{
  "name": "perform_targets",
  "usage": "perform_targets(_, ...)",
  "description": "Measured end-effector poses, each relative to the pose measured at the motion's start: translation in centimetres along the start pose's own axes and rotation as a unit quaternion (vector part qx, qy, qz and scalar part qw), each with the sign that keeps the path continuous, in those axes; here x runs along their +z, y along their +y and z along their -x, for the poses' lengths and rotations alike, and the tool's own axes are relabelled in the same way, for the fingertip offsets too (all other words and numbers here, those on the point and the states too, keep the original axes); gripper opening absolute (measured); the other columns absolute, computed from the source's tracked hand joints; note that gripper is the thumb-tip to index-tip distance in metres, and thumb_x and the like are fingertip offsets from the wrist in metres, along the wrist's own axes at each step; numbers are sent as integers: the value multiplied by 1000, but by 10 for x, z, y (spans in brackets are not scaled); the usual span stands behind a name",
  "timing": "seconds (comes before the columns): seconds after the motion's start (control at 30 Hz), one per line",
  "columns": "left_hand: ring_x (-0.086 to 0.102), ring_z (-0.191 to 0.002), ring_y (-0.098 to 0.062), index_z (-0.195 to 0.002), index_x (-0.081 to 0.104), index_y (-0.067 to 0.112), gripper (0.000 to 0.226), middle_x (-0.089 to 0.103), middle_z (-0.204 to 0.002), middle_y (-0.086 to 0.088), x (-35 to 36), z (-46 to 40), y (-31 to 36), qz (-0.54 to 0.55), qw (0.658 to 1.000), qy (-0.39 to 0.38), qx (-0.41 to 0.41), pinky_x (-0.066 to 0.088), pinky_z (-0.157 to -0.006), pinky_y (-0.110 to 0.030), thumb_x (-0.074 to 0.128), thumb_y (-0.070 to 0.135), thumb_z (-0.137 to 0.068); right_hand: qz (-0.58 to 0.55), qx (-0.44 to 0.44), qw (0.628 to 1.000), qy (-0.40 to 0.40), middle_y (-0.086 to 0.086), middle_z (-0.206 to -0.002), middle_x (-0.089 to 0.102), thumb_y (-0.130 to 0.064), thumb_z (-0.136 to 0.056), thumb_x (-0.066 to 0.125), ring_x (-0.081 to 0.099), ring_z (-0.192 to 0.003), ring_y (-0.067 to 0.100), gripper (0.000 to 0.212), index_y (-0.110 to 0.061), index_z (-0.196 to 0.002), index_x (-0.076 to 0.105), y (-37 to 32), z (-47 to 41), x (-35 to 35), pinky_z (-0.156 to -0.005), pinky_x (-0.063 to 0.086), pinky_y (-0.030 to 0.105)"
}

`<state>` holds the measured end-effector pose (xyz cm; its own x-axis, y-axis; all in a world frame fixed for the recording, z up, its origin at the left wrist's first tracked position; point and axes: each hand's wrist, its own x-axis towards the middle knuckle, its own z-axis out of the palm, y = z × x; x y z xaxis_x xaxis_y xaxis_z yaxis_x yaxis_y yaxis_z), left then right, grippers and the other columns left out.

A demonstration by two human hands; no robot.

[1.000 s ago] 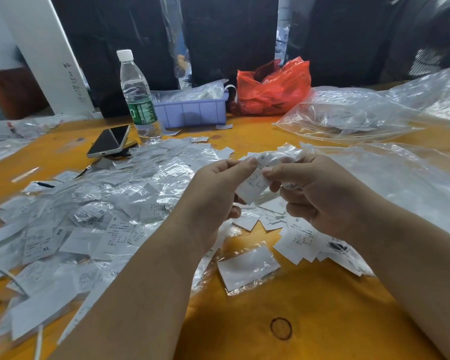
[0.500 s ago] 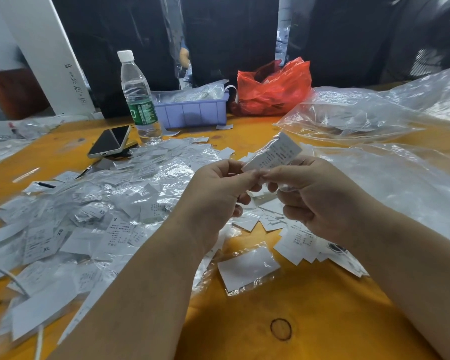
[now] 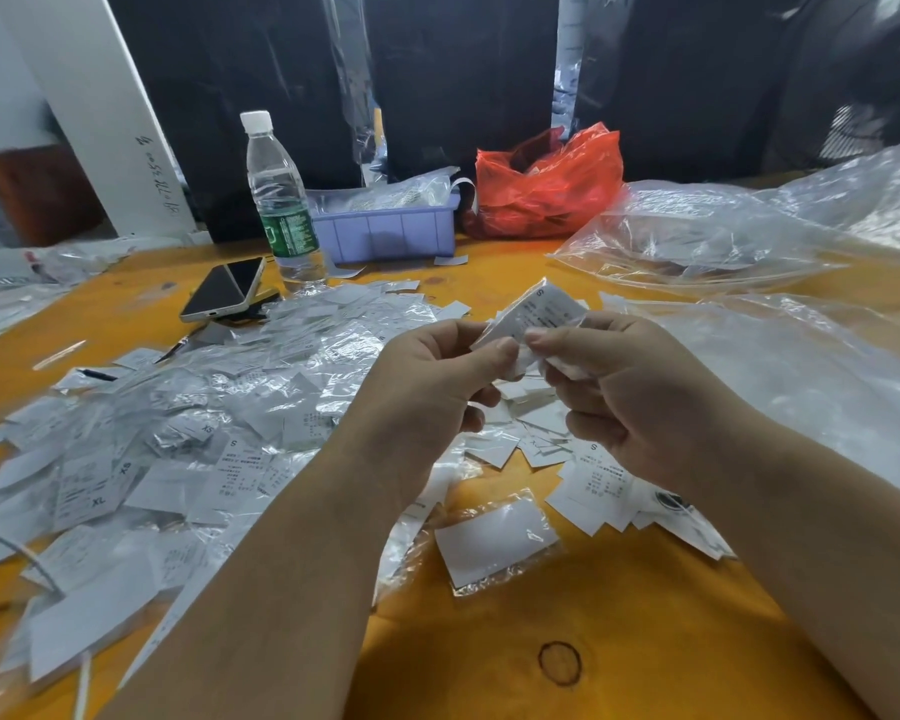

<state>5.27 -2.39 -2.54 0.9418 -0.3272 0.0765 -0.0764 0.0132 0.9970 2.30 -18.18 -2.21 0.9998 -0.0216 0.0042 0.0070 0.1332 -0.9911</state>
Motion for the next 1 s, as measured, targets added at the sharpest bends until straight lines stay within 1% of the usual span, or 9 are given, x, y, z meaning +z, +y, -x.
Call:
perform_targets(0.07, 55, -58, -7, -97, 71, 13, 9, 68, -73, 1, -1, 0, 1, -20, 1000, 6, 4, 45, -53, -22, 67, 15, -89, 8, 6, 1000, -3, -8, -42, 38, -14, -91, 63, 27, -32, 4, 11, -7, -85, 57, 0, 0, 1, -32, 24, 17)
perform_targets(0.17, 55, -59, -8, -91, 70, 15, 7, 69, -72, 2, -1, 2, 3, -50, 999, 20, 5, 44, -52, -21, 65, 11, -90, -6, -3, 1000, 22, -8, -42, 39, -11, -90, 63, 25, -33, 4, 13, -8, -81, 54, -2, -2, 0, -32, 22, 17)
perform_targets(0.3, 57, -56, -3, -87, 69, 19, 10, 70, -70, 5, -2, 3, 4, -95, 992, 79, 27, 45, -50, -18, 66, 9, -85, -20, -16, 999, 41, -8, -43, 39, -10, -90, 63, 22, -36, 6, 19, -13, -76, 51, -1, -3, -2, -33, 21, 18)
perform_targets(0.4, 61, -65, -7, -91, 65, 26, 11, 70, -77, 6, -1, 3, 3, -141, 984, 97, 55, 53, -59, -29, 72, 22, -84, 9, -10, 1000, 18, -7, -47, 37, -13, -91, 63, 24, -36, 5, 6, -8, -92, 61, 4, -3, 1, -33, 24, 17)
perform_targets(0.53, 63, -67, -8, -93, 64, 28, 14, 70, -78, 5, 0, 5, 5, -174, 978, 88, 76, 57, -65, -36, 74, 31, -84, 40, -5, 999, 19, -4, -50, 31, -15, -88, 66, 25, -37, 5, 17, -4, -102, 65, 10, -4, 5, -34, 27, 16)
perform_targets(0.73, 60, -61, -3, -86, 68, 20, 2, 70, -75, 4, -13, 5, 19, -183, 979, 65, 60, 48, -56, -19, 70, 20, -86, 37, 7, 998, -40, -6, -47, 36, -15, -84, 68, 22, -38, 6, 15, -5, -95, 64, 11, -2, 8, -34, 23, 17)
perform_targets(0.83, 59, -57, 0, -84, 68, 21, 7, 70, -68, 8, -30, 7, 25, -214, 973, 66, 60, 46, -51, -16, 69, 15, -86, 26, 11, 997, -65, -6, -47, 40, -19, -83, 68, 21, -37, 6, 12, -11, -91, 67, 9, -1, 9, -34, 22, 16)
perform_targets(0.9, 59, -55, 2, -85, 68, 21, 9, 69, -65, 9, -45, 9, 24, -222, 969, 87, 58, 45, -50, -15, 68, 12, -85, 24, 10, 999, -48, 1, -54, 44, -19, -84, 68, 22, -39, 8, 7, -14, -78, 67, 6, -2, 8, -34, 22, 16)
perform_targets(1.0, 63, -64, -8, -90, 66, 23, 11, 69, -73, 5, -64, 13, 14, -247, 957, 144, 51, 47, -55, -25, 67, 13, -85, 70, -11, 997, 11, 3, -58, 48, -16, -86, 69, 24, -41, 10, 7, -10, -81, 68, 4, -5, 2, -34, 24, 19)
